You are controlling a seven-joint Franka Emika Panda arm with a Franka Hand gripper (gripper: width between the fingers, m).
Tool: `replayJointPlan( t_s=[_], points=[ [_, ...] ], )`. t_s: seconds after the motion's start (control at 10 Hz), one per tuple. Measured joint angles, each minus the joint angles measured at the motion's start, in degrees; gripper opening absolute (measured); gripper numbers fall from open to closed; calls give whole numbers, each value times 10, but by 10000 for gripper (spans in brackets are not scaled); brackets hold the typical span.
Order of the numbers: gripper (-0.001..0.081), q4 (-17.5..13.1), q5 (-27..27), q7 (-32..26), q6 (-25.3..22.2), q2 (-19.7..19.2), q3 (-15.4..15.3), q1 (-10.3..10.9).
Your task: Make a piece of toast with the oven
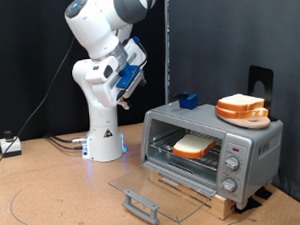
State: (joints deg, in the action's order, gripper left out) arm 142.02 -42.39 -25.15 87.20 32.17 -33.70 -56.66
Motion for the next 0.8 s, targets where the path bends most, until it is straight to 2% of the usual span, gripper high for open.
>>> replayJointPlan(
  t_s=[0.4,0.6,0.7,0.8],
  points=[
    [807,-21,44,13,-1,-104,-2,-35],
    [807,-34,60,29,32,-151,-9,-48],
    [807,-34,60,29,29,-151,-9,-48],
    [807,-38,67,40,-6,-155,-8,-49]
  ],
)
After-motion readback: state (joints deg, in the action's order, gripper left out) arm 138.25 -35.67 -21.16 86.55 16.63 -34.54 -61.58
